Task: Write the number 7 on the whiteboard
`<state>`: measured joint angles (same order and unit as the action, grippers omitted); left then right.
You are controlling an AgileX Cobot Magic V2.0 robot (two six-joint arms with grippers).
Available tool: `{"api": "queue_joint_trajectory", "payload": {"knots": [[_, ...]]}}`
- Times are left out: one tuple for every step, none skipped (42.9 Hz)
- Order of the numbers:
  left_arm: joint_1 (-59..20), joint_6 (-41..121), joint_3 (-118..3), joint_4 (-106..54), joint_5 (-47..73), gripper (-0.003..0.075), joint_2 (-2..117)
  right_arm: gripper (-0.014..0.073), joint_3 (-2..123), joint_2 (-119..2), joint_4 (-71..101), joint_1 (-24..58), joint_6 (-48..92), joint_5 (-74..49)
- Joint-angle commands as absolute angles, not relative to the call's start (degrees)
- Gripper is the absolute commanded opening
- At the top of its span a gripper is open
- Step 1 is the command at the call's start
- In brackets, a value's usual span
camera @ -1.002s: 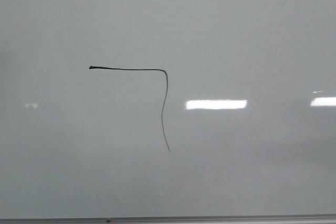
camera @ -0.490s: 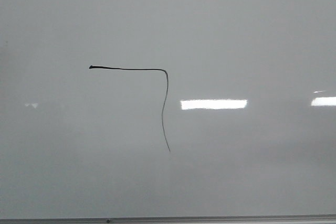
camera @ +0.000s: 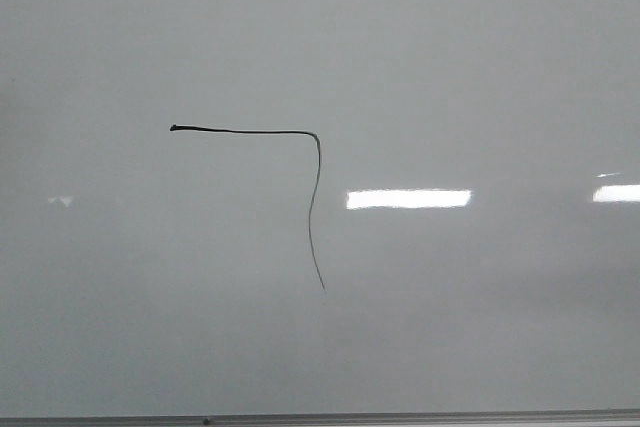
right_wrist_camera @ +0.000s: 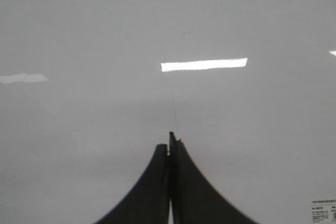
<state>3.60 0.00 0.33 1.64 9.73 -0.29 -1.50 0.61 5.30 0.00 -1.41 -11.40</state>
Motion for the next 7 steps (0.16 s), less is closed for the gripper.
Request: {"api": "queue_joint_trajectory", "payload": {"knots": [[3.3,0.0,0.6,1.8,4.6,-0.002,-1.1,-0.0068,-1.3,1.7,4.9,-0.3,-1.6,-7.2],[3.3,0.0,0.6,1.8,4.6,-0.002,-1.1,-0.0068,-1.3,1.7,4.9,-0.3,-1.6,-7.2],[3.3,0.0,0.6,1.8,4.6,-0.002,-1.1,-0.0068,-1.3,1.7,4.9,-0.3,-1.6,-7.2],[3.3,0.0,0.6,1.8,4.6,-0.002,-1.1,-0.0068,-1.3,1.7,4.9,-0.3,-1.6,-7.2],[3.3,0.0,0.6,1.8,4.6,-0.002,-1.1,-0.0068,-1.3,1.7,4.9,-0.3,-1.6,-7.2],[3.3,0.0,0.6,1.8,4.6,-0.002,-1.1,-0.0068,-1.3,1.7,4.9,-0.3,-1.6,-7.2],[3.3,0.0,0.6,1.8,4.6,-0.002,-1.1,-0.0068,-1.3,1.7,4.9,-0.3,-1.6,-7.2]]}}
